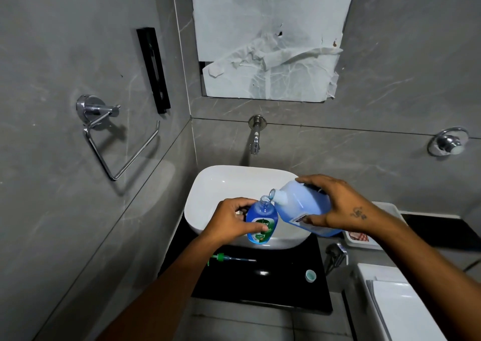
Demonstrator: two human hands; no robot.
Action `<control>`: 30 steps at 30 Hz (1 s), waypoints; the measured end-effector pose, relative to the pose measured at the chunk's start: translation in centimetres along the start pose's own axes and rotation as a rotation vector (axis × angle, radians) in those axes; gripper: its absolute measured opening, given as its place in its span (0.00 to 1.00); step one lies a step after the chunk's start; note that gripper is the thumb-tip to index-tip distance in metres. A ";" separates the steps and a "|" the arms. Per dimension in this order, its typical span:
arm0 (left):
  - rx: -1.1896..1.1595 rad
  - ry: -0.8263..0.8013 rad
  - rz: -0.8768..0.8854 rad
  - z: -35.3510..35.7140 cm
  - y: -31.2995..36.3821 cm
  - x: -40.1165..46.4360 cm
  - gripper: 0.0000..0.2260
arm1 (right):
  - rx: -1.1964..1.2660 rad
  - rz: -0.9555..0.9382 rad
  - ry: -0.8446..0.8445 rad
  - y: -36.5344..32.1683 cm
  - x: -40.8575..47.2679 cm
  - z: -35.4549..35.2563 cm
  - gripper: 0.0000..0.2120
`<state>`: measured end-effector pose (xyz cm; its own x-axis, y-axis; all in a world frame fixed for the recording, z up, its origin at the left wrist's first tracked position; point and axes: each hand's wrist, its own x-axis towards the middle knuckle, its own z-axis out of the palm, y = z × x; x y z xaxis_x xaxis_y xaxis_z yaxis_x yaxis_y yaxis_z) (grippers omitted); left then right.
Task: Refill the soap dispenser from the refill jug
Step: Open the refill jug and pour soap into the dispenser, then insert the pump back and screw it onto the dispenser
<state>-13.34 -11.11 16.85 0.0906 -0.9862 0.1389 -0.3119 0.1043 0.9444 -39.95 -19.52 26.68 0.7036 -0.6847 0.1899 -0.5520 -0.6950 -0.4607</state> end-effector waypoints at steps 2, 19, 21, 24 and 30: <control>-0.004 0.005 -0.014 -0.1 -0.2 -0.1 0.22 | 0.071 0.074 0.005 1.0 -0.4 1.8 0.42; -0.119 0.037 -0.155 0.0 -3.2 -3.2 0.24 | 0.515 0.526 -0.071 10.8 -7.1 18.7 0.33; -0.132 0.039 -0.158 -0.2 -3.3 -3.6 0.24 | 0.529 0.539 -0.071 11.4 -7.4 19.4 0.33; -0.131 0.047 -0.166 -0.4 -3.5 -4.0 0.24 | 0.542 0.523 -0.086 11.9 -7.5 19.6 0.33; -0.028 0.092 -0.168 -1.2 -4.5 -5.1 0.23 | 0.391 0.458 -0.036 10.3 -7.0 16.5 0.53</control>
<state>-11.22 -6.38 12.28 0.2252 -0.9743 0.0043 -0.2584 -0.0555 0.9644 -43.15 -18.29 6.28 0.4515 -0.8829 -0.1290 -0.6018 -0.1946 -0.7745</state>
